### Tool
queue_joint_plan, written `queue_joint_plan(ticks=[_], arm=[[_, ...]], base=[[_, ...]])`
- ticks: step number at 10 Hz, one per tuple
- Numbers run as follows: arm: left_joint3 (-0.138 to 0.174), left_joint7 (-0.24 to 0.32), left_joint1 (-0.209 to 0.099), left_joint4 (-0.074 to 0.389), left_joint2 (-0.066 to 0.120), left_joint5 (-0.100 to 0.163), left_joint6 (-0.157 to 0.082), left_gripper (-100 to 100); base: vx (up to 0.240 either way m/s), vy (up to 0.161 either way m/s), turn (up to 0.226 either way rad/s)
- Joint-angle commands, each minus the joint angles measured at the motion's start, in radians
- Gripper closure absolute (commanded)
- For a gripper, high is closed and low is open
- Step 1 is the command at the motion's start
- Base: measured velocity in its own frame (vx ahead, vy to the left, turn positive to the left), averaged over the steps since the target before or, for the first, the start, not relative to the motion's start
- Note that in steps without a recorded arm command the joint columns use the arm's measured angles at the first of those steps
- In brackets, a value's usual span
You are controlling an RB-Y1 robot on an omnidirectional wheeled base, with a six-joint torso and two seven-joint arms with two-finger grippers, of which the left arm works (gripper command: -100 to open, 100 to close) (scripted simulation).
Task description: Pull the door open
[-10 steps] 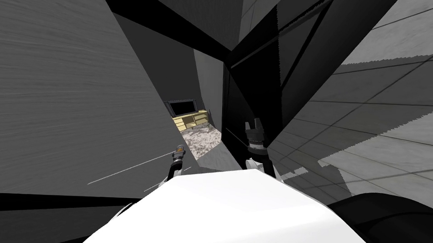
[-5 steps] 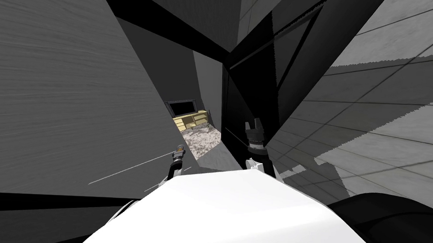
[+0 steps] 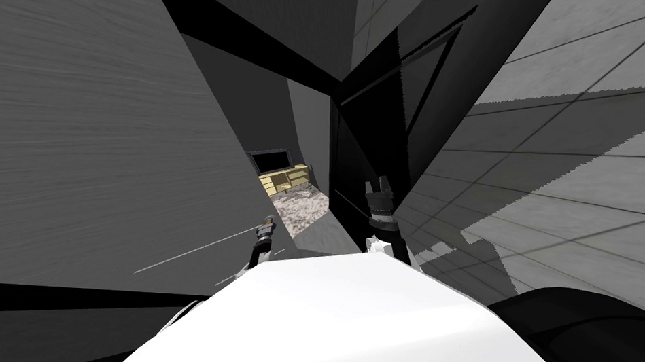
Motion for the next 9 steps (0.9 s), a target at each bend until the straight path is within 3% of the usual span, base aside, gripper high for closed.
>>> queue_joint_plan(ticks=[1, 5, 9], arm=[[-0.009, 0.027, -0.001, 0.033, -0.005, 0.003, 0.005, 100], [-0.009, 0.027, -0.001, 0.033, -0.005, 0.003, 0.005, 100], [-0.016, 0.075, -0.005, 0.037, -0.002, 0.015, 0.005, 100]], base=[[-0.021, 0.003, -0.017], [-0.001, 0.0, 0.0], [-0.009, 0.003, -0.011]])
